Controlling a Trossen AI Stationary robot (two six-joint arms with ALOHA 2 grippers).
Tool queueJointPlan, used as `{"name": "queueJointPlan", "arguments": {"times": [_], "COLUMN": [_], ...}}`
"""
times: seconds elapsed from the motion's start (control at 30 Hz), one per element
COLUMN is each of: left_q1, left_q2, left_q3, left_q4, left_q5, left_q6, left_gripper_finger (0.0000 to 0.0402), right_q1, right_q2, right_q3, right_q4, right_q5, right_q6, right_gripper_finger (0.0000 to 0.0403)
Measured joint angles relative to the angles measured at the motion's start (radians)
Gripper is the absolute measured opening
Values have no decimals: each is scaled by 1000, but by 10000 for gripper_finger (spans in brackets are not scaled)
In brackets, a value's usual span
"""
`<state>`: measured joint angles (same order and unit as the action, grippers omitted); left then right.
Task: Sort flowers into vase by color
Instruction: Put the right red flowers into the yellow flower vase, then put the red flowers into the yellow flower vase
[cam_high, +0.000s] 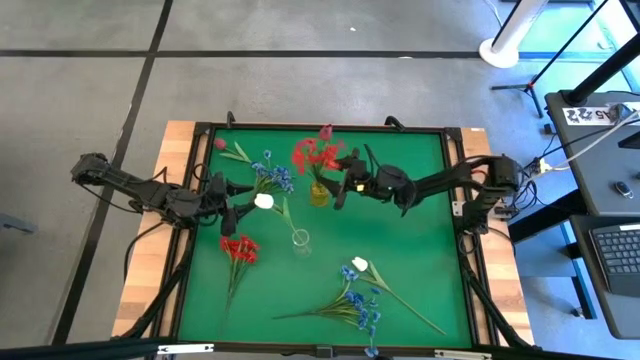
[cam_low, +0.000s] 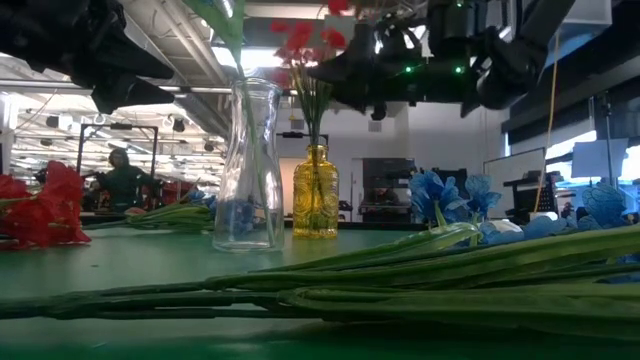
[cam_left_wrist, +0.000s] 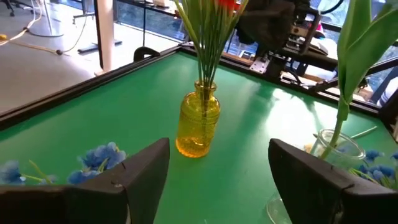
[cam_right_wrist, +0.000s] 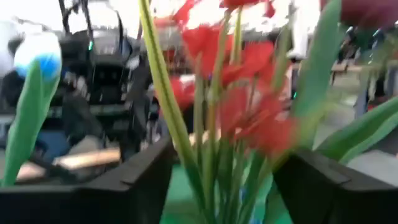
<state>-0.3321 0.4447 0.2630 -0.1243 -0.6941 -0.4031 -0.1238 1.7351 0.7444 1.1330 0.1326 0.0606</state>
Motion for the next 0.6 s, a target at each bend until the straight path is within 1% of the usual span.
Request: {"name": "queueJointPlan", "arguments": {"times": [0.1, 0.2, 0.3, 0.43, 0.5, 0.6], "left_q1": [0, 0, 0, 0, 0, 0], "left_q2": [0, 0, 0, 0, 0, 1], "left_q3": [0, 0, 0, 2, 24, 111], "left_q4": [1, 1, 0, -5, -62, -271], "left_q5": [0, 0, 10, 58, 93, 111], "left_q6": [-41, -77, -98, -141, -163, -241], "left_gripper_finger": [268, 268, 268, 268, 268, 268], "right_q1": [13, 33, 58, 86, 105, 144], "right_q2": [-51, -118, -196, -312, -368, -442], "right_q3": [0, 0, 0, 0, 0, 1], "right_q4": [-105, -200, -342, -574, -668, -775], "right_q5": [-19, -13, 48, 155, 202, 266], "right_q6": [11, -9, -19, -19, -17, -16], "right_gripper_finger": [300, 325, 339, 344, 344, 344]}}
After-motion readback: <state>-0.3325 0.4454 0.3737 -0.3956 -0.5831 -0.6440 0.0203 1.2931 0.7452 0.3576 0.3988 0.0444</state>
